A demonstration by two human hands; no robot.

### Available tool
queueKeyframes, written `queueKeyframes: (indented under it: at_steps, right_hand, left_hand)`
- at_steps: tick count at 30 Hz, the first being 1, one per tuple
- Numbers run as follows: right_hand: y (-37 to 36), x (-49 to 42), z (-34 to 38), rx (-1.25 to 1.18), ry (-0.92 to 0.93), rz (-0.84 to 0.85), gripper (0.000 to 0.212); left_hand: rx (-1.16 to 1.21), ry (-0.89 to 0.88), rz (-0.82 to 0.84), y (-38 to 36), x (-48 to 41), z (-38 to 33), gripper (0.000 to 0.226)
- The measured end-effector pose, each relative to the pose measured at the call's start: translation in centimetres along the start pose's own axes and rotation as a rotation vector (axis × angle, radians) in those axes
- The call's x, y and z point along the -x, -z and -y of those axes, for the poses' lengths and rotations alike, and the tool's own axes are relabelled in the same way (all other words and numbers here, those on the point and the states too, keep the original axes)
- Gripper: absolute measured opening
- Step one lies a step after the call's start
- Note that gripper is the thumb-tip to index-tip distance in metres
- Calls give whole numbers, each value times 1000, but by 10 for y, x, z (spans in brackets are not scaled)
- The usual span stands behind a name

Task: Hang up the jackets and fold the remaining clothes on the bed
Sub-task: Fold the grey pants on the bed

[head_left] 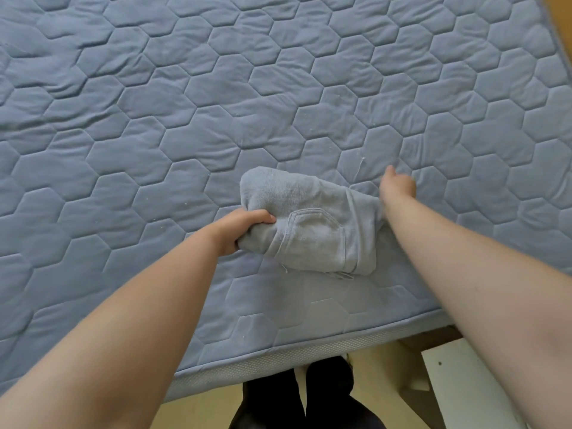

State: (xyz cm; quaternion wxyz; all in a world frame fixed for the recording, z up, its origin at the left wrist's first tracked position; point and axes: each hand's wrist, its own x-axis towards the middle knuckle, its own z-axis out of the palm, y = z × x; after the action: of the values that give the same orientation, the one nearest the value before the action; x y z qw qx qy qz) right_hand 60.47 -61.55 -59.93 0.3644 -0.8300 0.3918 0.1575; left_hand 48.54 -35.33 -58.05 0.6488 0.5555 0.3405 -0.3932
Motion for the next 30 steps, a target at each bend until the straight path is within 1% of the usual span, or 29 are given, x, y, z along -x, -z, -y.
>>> queueKeyframes:
  at_steps: [1, 2, 3, 4, 5, 6, 8, 9, 10, 11, 13, 14, 15, 16, 17, 18, 20, 21, 22, 23, 24, 25, 26, 27, 28, 29, 30]
  right_hand:
    - [1, 6, -18, 46, -79, 0, 55]
    - [1, 12, -35, 21, -158, 36, 67]
    - [4, 24, -50, -63, -243, 141, 80]
    - [7, 34, -63, -201, -310, 291, 89]
    - [13, 47, -72, -328, -369, 443, 89]
    - [19, 56, -79, -453, -405, 565, 80]
    - [36, 73, -89, -638, -422, 788, 59]
    - [45, 83, -91, -693, -404, 893, 60]
    - [50, 87, -95, -734, -399, 976, 69]
    - [53, 85, -99, -791, -407, 1020, 75]
    - [55, 76, -100, -821, -403, 984, 75]
    - [57, 75, -94, -785, -391, 950, 70]
    - [58, 71, -88, -723, -361, 932, 58]
    - [60, 65, -82, -662, -322, 892, 42]
    - [62, 60, -73, -623, -277, 849, 30]
    - [65, 56, -66, -562, -220, 811, 31]
    - [71, 47, -60, -368, -97, 698, 48]
    - [72, 47, -59, -244, -43, 621, 53]
    - [71, 45, -61, -114, -3, 551, 53]
    - [67, 42, -68, 45, 24, 484, 63]
    - [63, 40, -77, 195, 39, 420, 67]
    - [58, 39, -84, 304, 69, 338, 65]
    - [55, 39, -87, 339, 93, 220, 59]
    - [53, 40, -87, 313, 126, 106, 50]
    - [51, 39, -87, 252, 186, 2, 41]
    - [49, 39, -83, 189, 267, -64, 35]
    - [47, 38, -80, 150, 331, -88, 33]
  left_hand:
    - [43, 3, 29, -2, 2, 0, 47]
    - [89, 12, 58, -4, 4, -1, 43]
    - [135, 20, 89, -7, 6, -1, 38]
    - [177, 23, 117, -11, 10, -2, 32]
    - [209, 17, 146, -15, 13, -3, 26]
    - [228, 8, 173, -20, 17, -3, 22]
    - [246, 0, 211, -30, 21, -2, 18]
    - [250, -6, 220, -34, 23, -2, 16]
    - [255, -11, 224, -36, 24, -2, 15]
    - [258, -15, 226, -38, 25, -1, 14]
    - [249, -24, 216, -37, 28, 0, 14]
    - [244, -27, 206, -36, 29, 1, 14]
    - [242, -32, 193, -34, 30, 2, 15]
    - [240, -34, 174, -31, 30, 4, 16]
    - [221, -38, 148, -29, 31, 5, 17]
    - [187, -37, 112, -26, 30, 7, 20]
    - [56, -7, -28, -22, 23, 12, 33]
    - [-27, 0, -131, -23, 20, 15, 32]
    - [-130, -10, -244, -24, 17, 18, 27]
    - [-265, -27, -373, -27, 15, 21, 22]
    - [-421, -48, -499, -29, 13, 24, 22]
    - [-559, -92, -632, -32, 11, 27, 26]
    - [-648, -167, -749, -37, 11, 30, 35]
    - [-702, -282, -825, -43, 11, 30, 44]
    - [-769, -430, -853, -51, 10, 30, 51]
    - [-887, -565, -833, -59, 8, 27, 55]
    - [-1048, -659, -783, -69, 7, 24, 58]
